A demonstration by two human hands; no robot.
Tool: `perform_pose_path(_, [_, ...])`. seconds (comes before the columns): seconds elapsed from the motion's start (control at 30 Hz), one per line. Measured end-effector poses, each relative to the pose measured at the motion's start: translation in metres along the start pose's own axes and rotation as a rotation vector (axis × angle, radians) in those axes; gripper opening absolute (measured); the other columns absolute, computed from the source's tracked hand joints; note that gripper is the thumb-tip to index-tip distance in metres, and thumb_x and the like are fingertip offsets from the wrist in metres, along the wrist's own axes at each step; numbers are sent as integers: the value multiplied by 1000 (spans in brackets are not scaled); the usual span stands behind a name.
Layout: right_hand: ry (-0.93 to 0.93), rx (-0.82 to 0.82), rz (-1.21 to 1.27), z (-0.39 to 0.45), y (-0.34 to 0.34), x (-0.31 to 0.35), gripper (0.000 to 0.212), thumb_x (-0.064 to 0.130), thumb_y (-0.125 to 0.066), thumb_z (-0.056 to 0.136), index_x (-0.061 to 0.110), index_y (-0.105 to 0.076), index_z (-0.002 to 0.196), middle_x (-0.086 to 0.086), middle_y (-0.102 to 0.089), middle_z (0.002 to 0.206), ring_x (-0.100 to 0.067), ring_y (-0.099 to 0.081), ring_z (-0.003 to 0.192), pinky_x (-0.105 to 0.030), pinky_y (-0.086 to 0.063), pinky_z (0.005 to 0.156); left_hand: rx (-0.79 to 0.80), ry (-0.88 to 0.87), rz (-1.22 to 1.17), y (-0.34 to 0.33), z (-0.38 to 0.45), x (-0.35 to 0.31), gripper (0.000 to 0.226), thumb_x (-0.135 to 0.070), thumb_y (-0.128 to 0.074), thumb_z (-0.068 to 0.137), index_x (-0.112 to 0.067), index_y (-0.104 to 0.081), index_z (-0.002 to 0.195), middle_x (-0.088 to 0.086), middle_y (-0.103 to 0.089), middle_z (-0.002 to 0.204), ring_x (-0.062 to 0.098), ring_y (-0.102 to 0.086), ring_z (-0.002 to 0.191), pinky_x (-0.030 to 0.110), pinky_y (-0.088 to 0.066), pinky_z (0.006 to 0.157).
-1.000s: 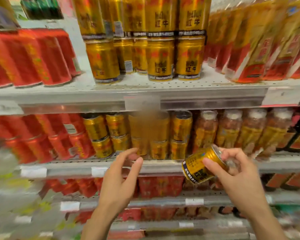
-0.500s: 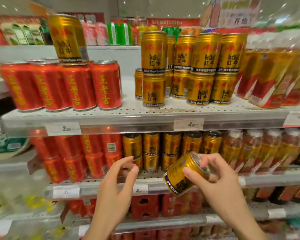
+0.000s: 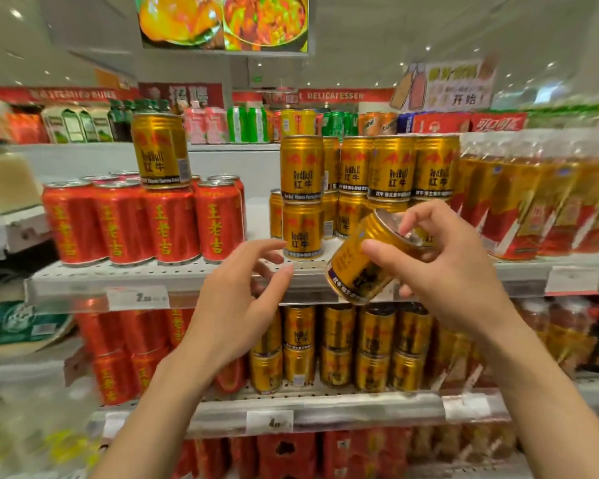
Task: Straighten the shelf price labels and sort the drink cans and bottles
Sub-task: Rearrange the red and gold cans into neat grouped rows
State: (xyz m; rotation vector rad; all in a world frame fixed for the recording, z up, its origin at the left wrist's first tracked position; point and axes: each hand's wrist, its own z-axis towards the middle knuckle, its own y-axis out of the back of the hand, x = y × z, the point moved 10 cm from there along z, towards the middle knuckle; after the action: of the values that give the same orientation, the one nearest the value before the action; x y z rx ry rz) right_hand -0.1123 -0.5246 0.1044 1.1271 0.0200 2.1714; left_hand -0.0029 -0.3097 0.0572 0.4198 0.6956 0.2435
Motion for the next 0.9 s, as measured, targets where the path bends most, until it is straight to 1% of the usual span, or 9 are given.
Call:
perform_pose_path(0.07, [33,6,-93,22,2,8,40,45,-81,77,23,-52,94,2,-66,108,-20,-68,80,-25,-55,47,19,-66,47,-2,17,-4,31,-34,-67,96,-28,-65,127,-15,-69,106,3,-67,91,20,-56,73])
perform_pose_path(0.17, [45,41,-277,53,-3,14,42,54,-79,78,27,-51,95,16,-59,116,-20,-68,96,-36,-61,64,72,-124,132,-7,34,1,34,-37,-69,95,-28,-65,128,-15,-68,104,2,-66,89,26,-60,76])
perform_pose_path(0.27, [29,127,-433,77,-19,10,41,53,-77,82,26,-50,98,11,-57,116,-12,-66,76,-25,-52,59,134,-142,211,-12,44,10,37,-42,-67,96,-29,-63,130,-15,-69,104,3,-66,90,33,-61,80])
perform_pose_path(0.33, [45,185,-506,88,-33,5,41,52,-77,83,26,-50,99,9,-56,113,-14,-61,80,-26,-49,67,162,-147,237,-14,48,15,36,-43,-67,96,-29,-63,129,-16,-69,105,3,-66,91,33,-61,81])
perform_pose_path(0.4, [50,234,-546,94,-44,-3,41,52,-77,83,26,-49,99,9,-59,109,-16,-62,83,-29,-49,69,188,-158,252,-17,50,19,33,-44,-67,95,-30,-66,125,-17,-67,104,3,-66,92,31,-59,81])
perform_pose_path(0.5, [34,281,-610,100,-53,-19,41,54,-74,85,26,-49,100,9,-63,102,-13,-70,68,-27,-54,61,233,-200,308,-24,51,21,26,-50,-67,93,-30,-73,110,-20,-60,99,6,-61,96,33,-56,84])
perform_pose_path(0.6, [30,293,-623,104,-56,-30,37,51,-72,87,26,-50,103,7,-64,98,-10,-70,70,-25,-55,63,271,-217,337,-29,51,27,30,-56,-64,93,-32,-77,105,-18,-61,101,9,-60,102,33,-53,87])
perform_pose_path(0.8, [102,273,-618,102,-47,-32,34,46,-73,88,27,-55,110,5,-62,121,0,-62,77,-22,-50,69,289,-249,315,-29,50,28,34,-58,-64,91,-32,-77,110,-12,-68,111,8,-60,106,37,-55,91])
perform_pose_path(0.9, [142,237,-610,100,-48,-32,35,44,-74,88,26,-57,112,5,-63,121,6,-52,75,-18,-45,70,289,-250,312,-28,50,28,39,-61,-60,90,-33,-77,110,-14,-67,111,7,-60,106,37,-55,91])
